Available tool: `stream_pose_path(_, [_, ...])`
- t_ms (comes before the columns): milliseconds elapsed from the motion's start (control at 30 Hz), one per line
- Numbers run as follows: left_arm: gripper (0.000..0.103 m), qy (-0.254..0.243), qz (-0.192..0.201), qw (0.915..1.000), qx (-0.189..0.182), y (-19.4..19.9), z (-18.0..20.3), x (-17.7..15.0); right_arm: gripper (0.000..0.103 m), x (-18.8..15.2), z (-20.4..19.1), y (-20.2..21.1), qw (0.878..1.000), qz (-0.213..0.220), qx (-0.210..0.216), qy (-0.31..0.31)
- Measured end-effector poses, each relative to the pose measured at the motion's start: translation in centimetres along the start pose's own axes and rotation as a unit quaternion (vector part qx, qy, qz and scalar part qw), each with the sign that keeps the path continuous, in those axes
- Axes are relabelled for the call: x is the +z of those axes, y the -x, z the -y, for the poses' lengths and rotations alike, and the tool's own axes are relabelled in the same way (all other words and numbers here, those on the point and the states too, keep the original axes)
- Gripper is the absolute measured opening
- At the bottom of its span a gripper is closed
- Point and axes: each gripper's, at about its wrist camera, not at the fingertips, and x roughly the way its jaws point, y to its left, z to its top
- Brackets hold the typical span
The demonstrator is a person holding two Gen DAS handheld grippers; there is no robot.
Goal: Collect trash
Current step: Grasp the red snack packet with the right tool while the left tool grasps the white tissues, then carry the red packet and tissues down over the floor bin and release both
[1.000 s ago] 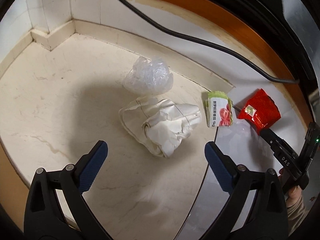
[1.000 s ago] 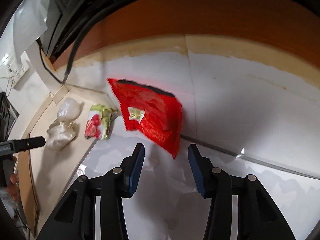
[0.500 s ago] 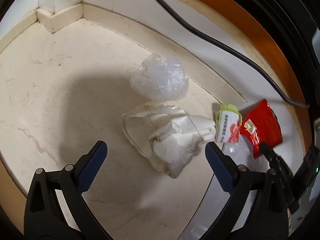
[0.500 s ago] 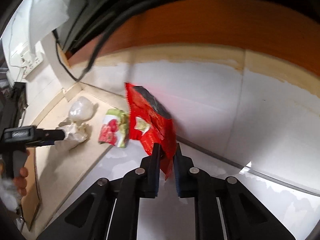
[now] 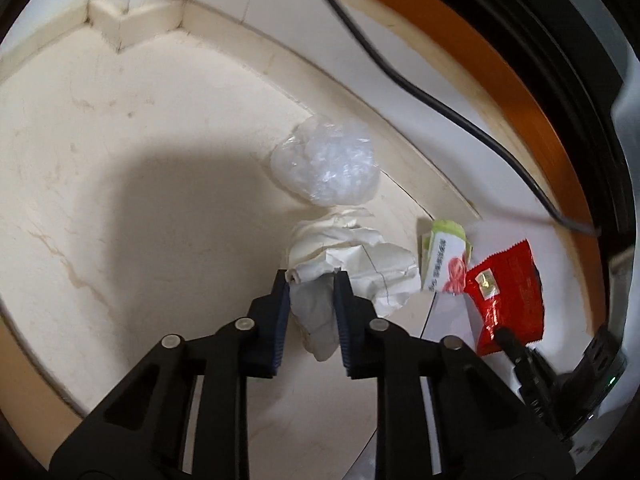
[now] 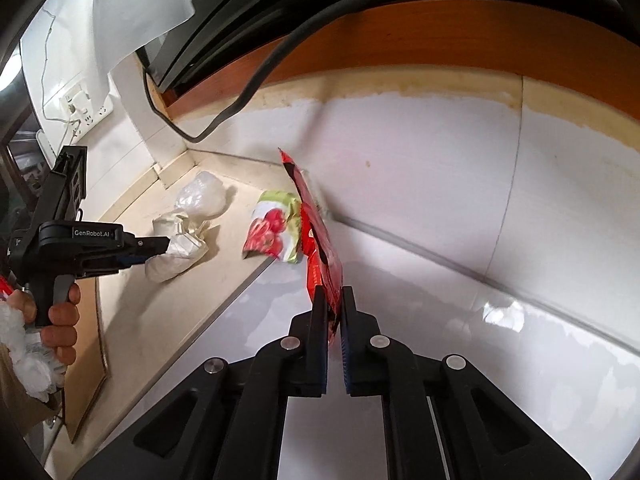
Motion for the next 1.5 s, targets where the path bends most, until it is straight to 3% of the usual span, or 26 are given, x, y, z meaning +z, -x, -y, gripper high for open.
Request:
stream_pose_path(100, [0.015,-0.028,0.003,0.9995,0.015,0.9,0.4,-0.7,0.005,-1.0,0.2,1.5,1.000,-0.002,0.004,-0.004])
stream_pose_path(133, [0.006,-0.037,0.006,0.9992,0.015,1.6,0.5,-1.1,0.004,-1.2,0.0,1.8,1.000,-0.001,0.007,-0.006])
stream_pose_path(500, [0.005,-0.083,0.028,0.9957,0.030,6.8,1.2,-4.8,0.003,-3.8,-2.4,7.5,0.999,0.021,0.029,-0.021])
stream_pose_path(700, [0.005,-0.120,0.054,0.9910,0.025,11.8,3.3,-8.5,0.003,-5.3,-4.9,12.1,0.998,0.039,0.052,-0.019])
stream_pose_path(933, [0.005,-0.130,0.070,0.9891,0.005,18.6,5.0,-15.0,0.003,-7.7,-8.1,18.3,0.995,0.047,0.084,-0.021])
stream_pose_path(1167, [0.005,-0.114,0.087,0.9896,0.013,23.7,4.6,-21.8,0.003,-12.0,-11.5,25.2,0.992,0.046,0.115,-0.005])
stream_pose_path(1500, [0.005,-0.089,0.092,0.9901,0.056,27.4,2.5,-31.8,0.003,-19.2,-16.4,30.7,0.986,-0.015,0.157,0.061])
